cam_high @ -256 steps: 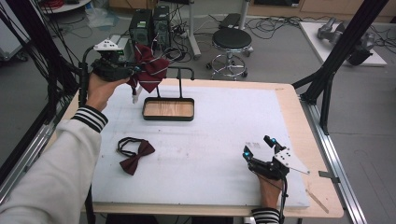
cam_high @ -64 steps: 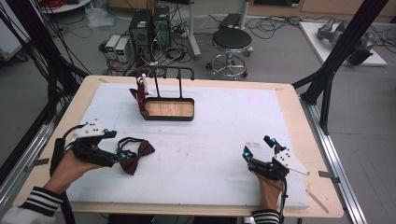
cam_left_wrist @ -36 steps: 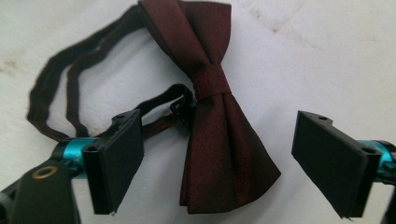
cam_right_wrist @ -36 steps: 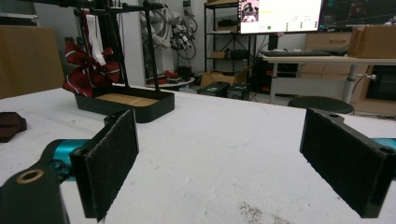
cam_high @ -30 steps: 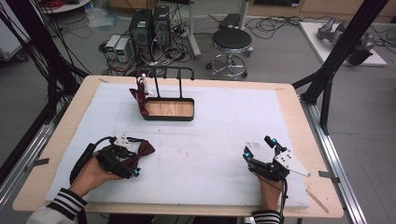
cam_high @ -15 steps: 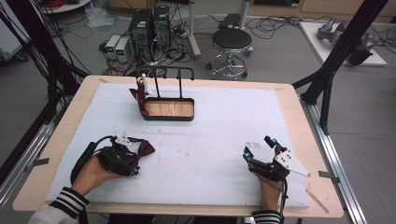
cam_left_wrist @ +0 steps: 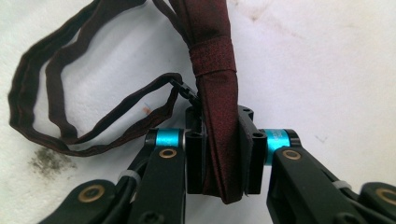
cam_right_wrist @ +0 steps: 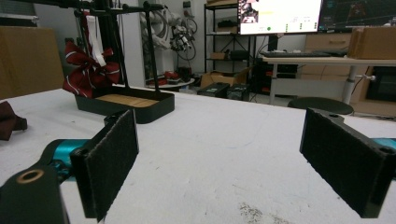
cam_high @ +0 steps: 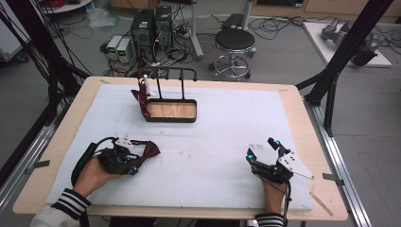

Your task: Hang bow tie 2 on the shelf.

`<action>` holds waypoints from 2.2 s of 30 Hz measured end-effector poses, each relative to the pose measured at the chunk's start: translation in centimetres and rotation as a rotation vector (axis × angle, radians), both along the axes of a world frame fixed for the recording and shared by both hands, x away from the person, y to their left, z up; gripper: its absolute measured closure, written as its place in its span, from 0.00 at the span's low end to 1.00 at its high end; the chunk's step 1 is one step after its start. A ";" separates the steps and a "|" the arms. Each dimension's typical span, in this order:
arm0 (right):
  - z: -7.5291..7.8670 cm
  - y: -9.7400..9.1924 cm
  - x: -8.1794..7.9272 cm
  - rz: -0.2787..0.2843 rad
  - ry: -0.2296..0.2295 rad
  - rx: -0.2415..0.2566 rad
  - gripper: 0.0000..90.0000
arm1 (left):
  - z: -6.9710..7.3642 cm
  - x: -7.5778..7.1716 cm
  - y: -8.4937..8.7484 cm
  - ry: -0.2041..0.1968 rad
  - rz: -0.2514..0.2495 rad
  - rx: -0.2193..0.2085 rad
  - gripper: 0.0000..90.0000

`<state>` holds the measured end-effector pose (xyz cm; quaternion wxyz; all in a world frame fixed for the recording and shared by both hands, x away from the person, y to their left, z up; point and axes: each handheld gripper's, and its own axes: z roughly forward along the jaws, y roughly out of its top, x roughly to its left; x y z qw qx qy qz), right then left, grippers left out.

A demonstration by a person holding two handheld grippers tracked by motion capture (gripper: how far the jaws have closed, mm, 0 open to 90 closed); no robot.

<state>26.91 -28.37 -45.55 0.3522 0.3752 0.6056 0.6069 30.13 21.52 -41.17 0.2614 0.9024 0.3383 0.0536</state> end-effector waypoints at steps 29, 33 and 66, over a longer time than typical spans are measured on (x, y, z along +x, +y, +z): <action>0.0 0.1 0.0 -0.006 0.007 0.001 0.12 | 3.0 0.4 1.2 -0.226 0.028 -0.233 0.85; 0.0 0.1 0.0 -0.006 0.011 -0.002 0.12 | 3.8 0.7 1.2 -0.260 0.037 -0.275 0.85; 0.0 0.1 0.1 -0.007 0.007 -0.010 0.12 | 7.9 4.8 -2.5 -0.398 -0.005 -0.356 0.85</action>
